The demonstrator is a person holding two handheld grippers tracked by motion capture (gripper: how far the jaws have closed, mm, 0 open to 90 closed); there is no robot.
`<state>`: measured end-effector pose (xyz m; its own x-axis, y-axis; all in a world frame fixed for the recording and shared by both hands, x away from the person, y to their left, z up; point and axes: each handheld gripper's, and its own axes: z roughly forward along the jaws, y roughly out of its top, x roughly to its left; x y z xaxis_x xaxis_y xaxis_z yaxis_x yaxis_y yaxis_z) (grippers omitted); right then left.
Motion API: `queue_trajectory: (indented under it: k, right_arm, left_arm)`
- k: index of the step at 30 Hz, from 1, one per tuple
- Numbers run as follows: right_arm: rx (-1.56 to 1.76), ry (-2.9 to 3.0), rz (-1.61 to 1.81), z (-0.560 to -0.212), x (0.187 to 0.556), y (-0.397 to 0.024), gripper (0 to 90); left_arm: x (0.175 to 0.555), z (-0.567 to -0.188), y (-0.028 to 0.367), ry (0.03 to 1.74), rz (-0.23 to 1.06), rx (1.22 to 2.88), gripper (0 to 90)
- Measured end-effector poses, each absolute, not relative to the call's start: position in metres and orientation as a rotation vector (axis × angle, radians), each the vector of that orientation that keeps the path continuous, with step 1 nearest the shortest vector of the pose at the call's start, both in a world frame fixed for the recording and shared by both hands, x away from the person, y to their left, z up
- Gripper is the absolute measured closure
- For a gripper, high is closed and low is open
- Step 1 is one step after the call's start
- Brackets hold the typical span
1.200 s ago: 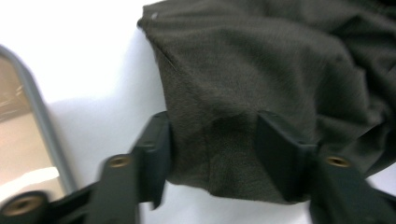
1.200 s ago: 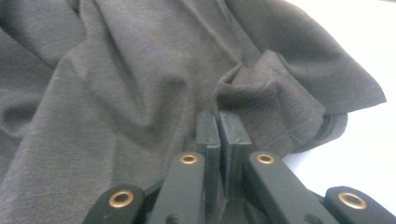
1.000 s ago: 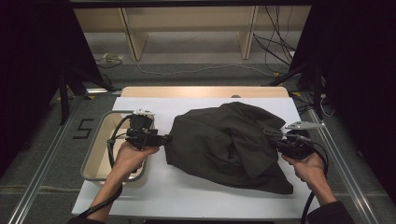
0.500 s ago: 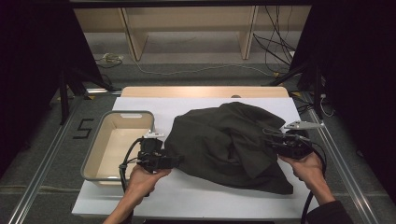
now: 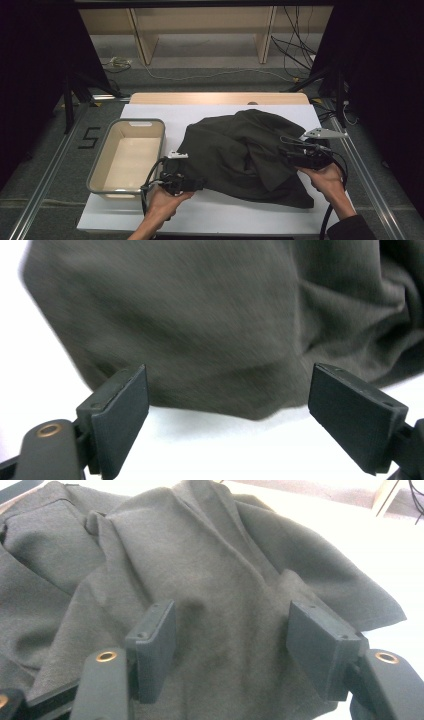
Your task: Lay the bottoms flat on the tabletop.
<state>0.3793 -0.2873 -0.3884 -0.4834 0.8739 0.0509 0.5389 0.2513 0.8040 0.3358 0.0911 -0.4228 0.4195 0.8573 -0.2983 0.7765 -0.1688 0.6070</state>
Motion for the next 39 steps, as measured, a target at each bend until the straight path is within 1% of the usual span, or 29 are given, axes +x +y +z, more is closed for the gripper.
queue_trajectory:
  k: [3, 10, 13, 15, 16, 19, 20, 22, 24, 26, 29, 31, 35, 37, 39]
  right_arm:
    - [1.281, 2.124, 1.119, -0.388, 0.38, -0.285, 35.7]
    - [1.256, 2.136, 1.147, -0.384, 0.381, -0.278, 33.7]
    - [1.239, 2.148, 1.158, -0.381, 0.384, -0.272, 32.2]
    - [1.226, 2.175, 1.154, -0.38, 0.387, -0.268, 30.8]
    - [1.219, 2.177, 1.152, -0.38, 0.387, -0.265, 30.8]
    - [1.202, 2.201, 1.129, -0.383, 0.394, -0.257, 30.0]
    - [1.21, 2.2, 1.124, -0.385, 0.397, -0.256, 30.0]
    - [1.232, 2.201, 1.117, -0.388, 0.404, -0.255, 29.9]
    - [1.227, 2.212, 1.092, -0.393, 0.406, -0.256, 30.7]
    - [1.23, 2.215, 1.084, -0.397, 0.408, -0.258, 32.8]
    - [1.258, 2.219, 1.08, -0.402, 0.411, -0.262, 35.1]
    - [1.255, 2.232, 1.071, -0.404, 0.412, -0.262, 36.1]
    - [1.241, 2.258, 1.039, -0.409, 0.413, -0.258, 41.0]
    - [1.23, 2.276, 1.015, -0.412, 0.413, -0.255, 44.9]
    - [1.207, 2.296, 0.994, -0.415, 0.413, -0.252, 53.5]
  left_arm:
    - [0.334, -0.427, 0.081, 1.379, 0.141, 1.978, 15.3]
    - [0.337, -0.438, 0.07, 1.411, 0.07, 1.955, 15.0]
    - [0.343, -0.444, 0.063, 1.41, 0.089, 1.97, 15.5]
    - [0.347, -0.449, 0.059, 1.396, 0.097, 1.986, 18.2]
    - [0.348, -0.451, 0.057, 1.39, 0.1, 1.991, 23.5]
    - [0.354, -0.456, 0.06, 1.397, 0.049, 1.947, 49.3]
    - [0.356, -0.457, 0.062, 1.398, 0.03, 1.937, 56.1]
    - [0.359, -0.458, 0.066, 1.388, 0.006, 1.927, 68.0]
    - [0.36, -0.455, 0.068, 1.369, -0.002, 1.93, 75.4]
    - [0.361, -0.451, 0.07, 1.359, -0.01, 1.921, 79.3]
    - [0.362, -0.447, 0.071, 1.332, 0.003, 1.934, 82.4]
    - [0.362, -0.445, 0.072, 1.32, 0.012, 1.94, 83.4]
    - [0.365, -0.443, 0.075, 1.304, 0.025, 1.942, 84.1]
    - [0.366, -0.441, 0.078, 1.295, 0.044, 1.951, 84.2]
    - [0.369, -0.438, 0.082, 1.291, 0.039, 1.932, 84.4]
